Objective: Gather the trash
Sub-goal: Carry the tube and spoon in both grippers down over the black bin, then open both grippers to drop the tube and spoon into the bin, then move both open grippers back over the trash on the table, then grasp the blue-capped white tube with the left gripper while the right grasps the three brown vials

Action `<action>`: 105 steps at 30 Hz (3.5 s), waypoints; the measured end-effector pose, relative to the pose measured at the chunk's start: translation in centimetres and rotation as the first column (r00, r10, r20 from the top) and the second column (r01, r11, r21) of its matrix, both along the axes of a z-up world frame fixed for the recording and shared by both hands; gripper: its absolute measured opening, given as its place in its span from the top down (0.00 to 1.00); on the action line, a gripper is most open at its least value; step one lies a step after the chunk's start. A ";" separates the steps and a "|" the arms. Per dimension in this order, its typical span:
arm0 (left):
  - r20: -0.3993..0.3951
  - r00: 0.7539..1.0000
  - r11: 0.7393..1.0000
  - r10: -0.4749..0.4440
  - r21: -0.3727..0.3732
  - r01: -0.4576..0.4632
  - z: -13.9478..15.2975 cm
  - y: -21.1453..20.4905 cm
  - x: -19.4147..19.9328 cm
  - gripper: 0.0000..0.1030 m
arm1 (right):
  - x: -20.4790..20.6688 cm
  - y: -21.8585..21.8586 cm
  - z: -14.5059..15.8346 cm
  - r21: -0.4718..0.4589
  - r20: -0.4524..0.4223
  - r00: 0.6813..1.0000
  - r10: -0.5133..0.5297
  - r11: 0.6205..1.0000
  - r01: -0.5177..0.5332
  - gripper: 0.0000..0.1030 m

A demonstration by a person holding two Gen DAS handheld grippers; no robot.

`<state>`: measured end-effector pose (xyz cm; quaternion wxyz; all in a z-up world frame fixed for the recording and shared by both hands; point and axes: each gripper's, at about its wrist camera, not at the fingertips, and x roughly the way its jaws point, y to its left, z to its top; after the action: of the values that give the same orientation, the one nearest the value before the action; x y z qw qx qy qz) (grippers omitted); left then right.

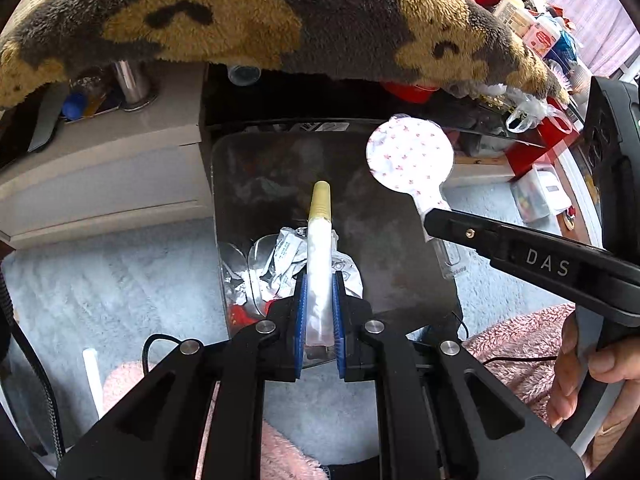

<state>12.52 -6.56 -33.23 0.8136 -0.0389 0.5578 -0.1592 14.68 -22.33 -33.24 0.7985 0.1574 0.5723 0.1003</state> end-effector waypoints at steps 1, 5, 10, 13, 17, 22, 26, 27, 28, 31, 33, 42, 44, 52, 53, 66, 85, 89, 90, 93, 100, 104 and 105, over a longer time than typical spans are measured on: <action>-0.001 1.000 1.000 -0.002 -0.002 0.002 0.0 -0.1 0.0 0.89 | 0.1 0.0 -0.1 0.003 0.000 1.000 -0.001 1.000 0.001 0.84; -0.002 1.000 1.000 0.000 -0.004 0.000 0.1 0.1 0.0 0.89 | 0.3 0.0 0.0 0.007 -0.001 1.000 -0.007 1.000 0.007 0.83; 0.000 1.000 1.000 0.013 0.002 -0.013 0.2 0.5 0.1 0.73 | 0.4 -0.2 0.3 0.003 0.006 1.000 -0.022 1.000 0.022 0.65; 0.006 1.000 1.000 0.019 0.007 -0.019 0.5 0.6 0.0 0.57 | 0.4 -0.3 0.7 -0.010 0.023 0.999 -0.032 0.999 0.032 0.53; 0.025 0.999 0.999 0.028 0.027 -0.028 1.1 0.7 -0.2 0.34 | 0.4 -0.6 1.4 -0.029 0.055 0.997 -0.051 0.998 0.053 0.23; 0.054 0.998 0.999 0.042 0.032 -0.044 2.2 1.2 -0.5 0.12 | 0.3 -1.0 2.3 -0.052 0.098 0.993 -0.072 0.996 0.078 0.04; 0.060 0.997 0.998 0.055 0.021 -0.056 2.9 1.8 -0.6 0.09 | 0.4 -1.6 3.0 -0.039 0.129 0.988 -0.091 0.995 0.096 0.03; 0.064 0.996 0.998 0.061 0.015 -0.062 3.2 2.0 -0.5 0.09 | 0.3 -1.8 3.0 -0.034 0.131 0.987 -0.098 0.994 0.103 0.03; 0.067 0.996 0.998 0.066 0.010 -0.067 3.4 2.2 -0.5 0.09 | 0.4 -2.0 3.1 -0.027 0.131 0.985 -0.108 0.993 0.113 0.03; 0.082 0.993 0.997 0.080 -0.012 -0.080 4.3 2.7 -0.4 0.09 | 0.5 -2.5 3.1 -0.009 0.127 0.982 -0.137 0.990 0.139 0.03; 0.097 0.991 0.996 0.090 -0.028 -0.088 5.0 3.1 -0.4 0.09 | 0.5 -2.8 3.2 0.009 0.133 0.979 -0.157 0.988 0.157 0.03; 0.196 0.972 0.990 0.132 -0.065 -0.122 9.9 5.3 -0.3 0.08 | -0.7 -3.4 9.5 -0.019 0.397 0.899 -0.186 0.977 0.211 0.03; 0.218 0.966 0.990 0.139 -0.064 -0.128 11.0 5.9 0.2 0.08 | 0.3 -3.5 10.8 -0.017 0.390 0.901 -0.188 0.977 0.211 0.03; 0.261 0.949 0.984 0.177 -0.059 -0.167 13.3 8.5 3.9 0.08 | 4.3 -1.5 14.4 -0.014 0.400 0.905 -0.141 0.987 0.160 0.03; 0.264 0.948 0.984 0.180 -0.056 -0.171 13.5 8.7 4.4 0.08 | 5.2 -1.1 14.8 -0.014 0.403 0.906 -0.132 0.988 0.151 0.03; 0.296 0.936 0.981 0.189 -0.017 -0.193 14.0 11.2 11.6 0.09 | 13.9 4.0 15.5 -0.005 0.380 0.923 -0.063 0.998 0.070 0.03; 0.330 0.944 1.000 0.006 -0.027 0.003 13.7 7.5 18.9 0.78 | 19.1 1.1 13.3 -0.007 0.324 0.940 -0.105 0.994 0.113 0.08; 0.336 0.942 1.000 -0.013 0.005 0.012 13.7 7.0 20.0 0.78 | 19.8 0.7 13.1 0.006 0.314 0.943 -0.105 0.994 0.109 0.08; 0.340 0.940 1.000 -0.013 0.018 0.008 13.6 7.0 20.3 0.78 | 20.0 0.8 13.1 0.007 0.313 0.944 -0.099 0.995 0.102 0.08; 0.337 0.941 0.999 -0.026 0.030 0.017 13.4 6.9 21.0 0.78 | 20.3 0.9 13.3 0.002 0.320 0.943 -0.088 0.996 0.093 0.08; 0.347 0.937 0.997 -0.047 0.068 0.025 13.3 7.0 22.0 0.78 | 21.8 1.1 13.3 -0.009 0.319 0.945 -0.073 0.997 0.080 0.08; 0.336 0.939 0.995 -0.071 0.092 0.042 12.9 7.0 22.6 0.77 | 22.8 1.4 12.9 0.002 0.309 0.948 -0.074 0.997 0.077 0.08; 0.327 0.941 0.994 -0.082 0.092 0.055 12.7 6.9 22.7 0.74 | 23.1 1.5 12.8 0.005 0.307 0.949 -0.073 0.997 0.075 0.08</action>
<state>35.20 0.38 -20.55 0.8905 0.0409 0.4205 -0.1688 37.76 -20.81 -20.44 0.8814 0.1583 0.4354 0.0917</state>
